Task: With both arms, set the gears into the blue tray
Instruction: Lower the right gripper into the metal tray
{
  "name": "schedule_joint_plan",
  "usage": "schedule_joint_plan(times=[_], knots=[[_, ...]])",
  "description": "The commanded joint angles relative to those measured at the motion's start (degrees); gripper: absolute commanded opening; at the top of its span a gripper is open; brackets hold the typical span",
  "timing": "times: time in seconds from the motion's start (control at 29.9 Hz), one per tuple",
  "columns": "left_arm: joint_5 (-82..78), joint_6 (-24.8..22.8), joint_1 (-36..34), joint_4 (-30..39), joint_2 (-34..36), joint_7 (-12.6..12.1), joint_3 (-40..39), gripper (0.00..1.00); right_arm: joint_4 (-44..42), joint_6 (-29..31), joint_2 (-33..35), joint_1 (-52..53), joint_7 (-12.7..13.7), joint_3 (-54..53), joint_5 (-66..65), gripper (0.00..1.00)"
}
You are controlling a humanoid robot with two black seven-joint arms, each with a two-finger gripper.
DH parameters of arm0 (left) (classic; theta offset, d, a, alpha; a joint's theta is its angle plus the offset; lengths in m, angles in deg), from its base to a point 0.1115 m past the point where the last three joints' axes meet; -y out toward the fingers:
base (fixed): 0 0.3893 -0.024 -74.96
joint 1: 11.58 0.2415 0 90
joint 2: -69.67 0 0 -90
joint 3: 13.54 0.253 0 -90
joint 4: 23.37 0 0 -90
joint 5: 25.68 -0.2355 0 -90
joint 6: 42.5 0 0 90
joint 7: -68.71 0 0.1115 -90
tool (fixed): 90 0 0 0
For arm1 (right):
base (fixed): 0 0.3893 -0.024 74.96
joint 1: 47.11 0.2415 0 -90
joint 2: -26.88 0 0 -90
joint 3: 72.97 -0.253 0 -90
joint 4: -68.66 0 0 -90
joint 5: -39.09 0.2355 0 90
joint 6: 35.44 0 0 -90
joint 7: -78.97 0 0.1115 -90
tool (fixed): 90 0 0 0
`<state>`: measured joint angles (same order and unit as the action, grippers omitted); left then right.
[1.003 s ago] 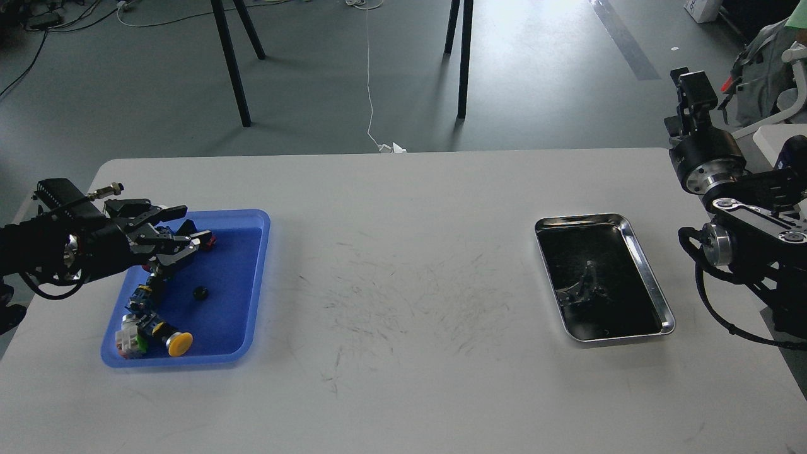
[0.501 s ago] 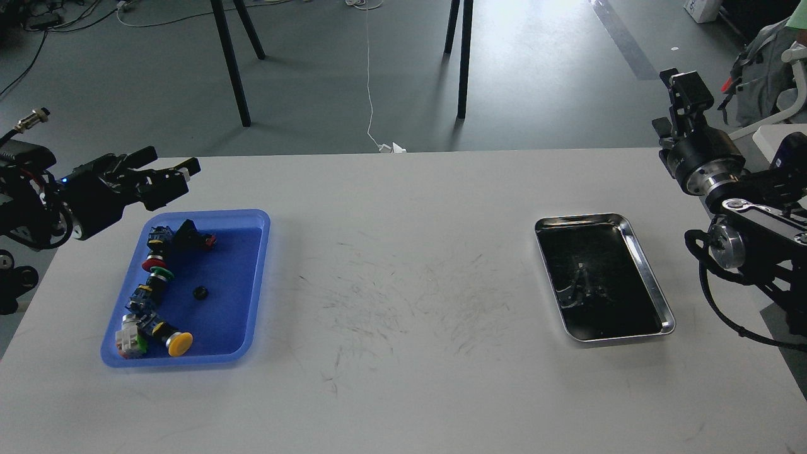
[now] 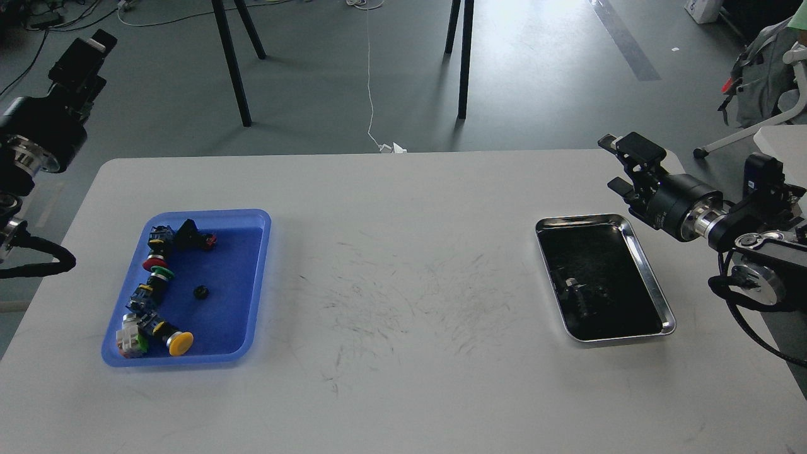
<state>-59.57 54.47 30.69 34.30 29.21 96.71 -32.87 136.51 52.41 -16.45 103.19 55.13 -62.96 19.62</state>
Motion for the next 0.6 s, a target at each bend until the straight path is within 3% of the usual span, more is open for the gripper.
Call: schedule_joint_plan(times=[0.0,0.07,0.3,0.57], knots=[[1.11,-2.4,-0.52,-1.07,-0.84,0.01,-0.17,0.98,4.83,0.31,2.72,4.03,0.29,4.12,-5.56,0.95],[1.11,-3.28,-0.87,-1.77,-1.72,0.01,-0.17,0.98,6.85,0.22,3.86,5.44,1.07,6.41,-8.47,0.95],[1.54,-5.04,-1.57,-8.36,-8.39,0.01,-0.09,0.98,12.03,0.31,8.25,11.23,8.81,14.15,-22.43,0.89],[5.84,-9.6,-2.18,-13.11,-13.05,0.01,-0.17,0.98,14.59,0.31,11.07,20.46,8.02,26.62,-36.59,0.9]])
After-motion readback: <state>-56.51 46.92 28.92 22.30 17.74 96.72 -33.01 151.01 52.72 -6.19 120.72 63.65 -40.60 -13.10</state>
